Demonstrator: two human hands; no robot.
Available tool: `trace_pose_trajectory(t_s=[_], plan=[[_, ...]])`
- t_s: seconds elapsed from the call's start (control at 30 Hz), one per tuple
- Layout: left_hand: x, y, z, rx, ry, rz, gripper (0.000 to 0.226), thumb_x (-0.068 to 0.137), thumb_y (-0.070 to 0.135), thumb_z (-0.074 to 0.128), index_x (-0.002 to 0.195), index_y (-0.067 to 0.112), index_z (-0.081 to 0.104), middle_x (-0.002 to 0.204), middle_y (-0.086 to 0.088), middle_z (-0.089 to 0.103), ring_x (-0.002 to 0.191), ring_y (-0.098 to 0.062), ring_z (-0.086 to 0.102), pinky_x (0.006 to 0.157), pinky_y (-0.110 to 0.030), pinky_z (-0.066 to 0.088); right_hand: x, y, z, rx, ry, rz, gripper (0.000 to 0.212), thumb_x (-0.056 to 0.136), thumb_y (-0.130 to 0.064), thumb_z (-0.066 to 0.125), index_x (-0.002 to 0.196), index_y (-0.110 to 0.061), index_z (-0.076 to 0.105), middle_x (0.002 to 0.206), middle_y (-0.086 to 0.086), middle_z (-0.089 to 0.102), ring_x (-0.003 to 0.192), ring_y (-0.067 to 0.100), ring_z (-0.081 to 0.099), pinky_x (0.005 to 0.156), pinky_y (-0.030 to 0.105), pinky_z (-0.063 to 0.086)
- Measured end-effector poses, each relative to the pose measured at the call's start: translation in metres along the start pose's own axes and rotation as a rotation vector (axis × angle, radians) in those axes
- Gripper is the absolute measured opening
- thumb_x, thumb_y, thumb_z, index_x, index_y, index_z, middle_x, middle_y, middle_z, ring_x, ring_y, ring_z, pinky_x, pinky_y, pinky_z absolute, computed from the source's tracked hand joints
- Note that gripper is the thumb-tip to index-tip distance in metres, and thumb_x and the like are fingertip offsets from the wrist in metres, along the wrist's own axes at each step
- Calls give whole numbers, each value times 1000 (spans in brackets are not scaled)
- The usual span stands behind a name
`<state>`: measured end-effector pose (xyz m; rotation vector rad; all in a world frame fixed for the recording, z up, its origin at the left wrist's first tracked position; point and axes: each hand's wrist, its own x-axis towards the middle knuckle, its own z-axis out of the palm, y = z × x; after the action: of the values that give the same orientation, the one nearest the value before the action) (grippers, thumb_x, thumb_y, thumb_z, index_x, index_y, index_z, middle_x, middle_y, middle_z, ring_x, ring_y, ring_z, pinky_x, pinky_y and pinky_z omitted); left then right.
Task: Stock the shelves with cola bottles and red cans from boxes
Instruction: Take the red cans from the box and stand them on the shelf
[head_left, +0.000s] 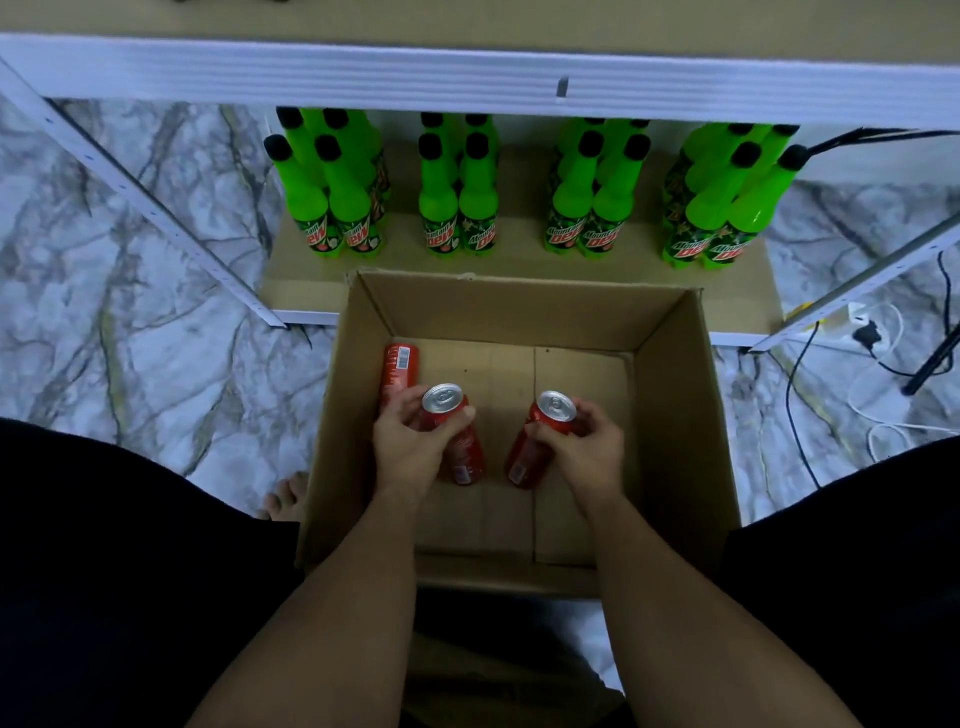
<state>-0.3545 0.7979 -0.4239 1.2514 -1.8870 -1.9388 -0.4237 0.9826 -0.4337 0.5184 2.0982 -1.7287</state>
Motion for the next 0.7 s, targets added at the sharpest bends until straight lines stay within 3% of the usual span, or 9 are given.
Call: trace_pose_trajectory(t_s=[0.13,0.3,0.4,0.5,0.7], plan=[[9,40,25,-4,-140,66,48,78,14,88,122,18,70,115,4,76,108,-6,71,84,-16,56,5,-40,3,39,-114,-94,56,65,-6,92,117,-19,72,111,-5,76,109,11,69,91,30,57],[-7,128,41,49,-224,139,47,78,11,88,121,21,71,109,8,77,107,-3,71,86,-16,54,-18,-133,-18,68,-197,-182,57,67,1,89,116,-20,70,108,-10,75,105,-2,68,81,12,53],[-34,199,42,44,-297,177,41,81,10,86,119,16,72,108,5,78,106,-7,72,87,-20,55,-44,-200,-39,84,-189,-238,55,69,3,88,117,-15,71,108,-7,76,106,3,69,83,16,54],[-68,283,41,25,-335,213,48,80,14,87,125,18,70,116,5,77,113,-11,71,94,-26,56,-76,-278,-63,114,-181,-273,66,69,4,88,131,-8,66,115,0,76,109,11,71,87,23,57],[-149,474,39,1,-400,348,39,83,13,85,120,12,71,112,0,77,109,-16,72,93,-26,55,-156,-459,-113,172,-152,-343,62,68,5,88,125,-10,69,115,0,75,106,4,69,82,18,54]])
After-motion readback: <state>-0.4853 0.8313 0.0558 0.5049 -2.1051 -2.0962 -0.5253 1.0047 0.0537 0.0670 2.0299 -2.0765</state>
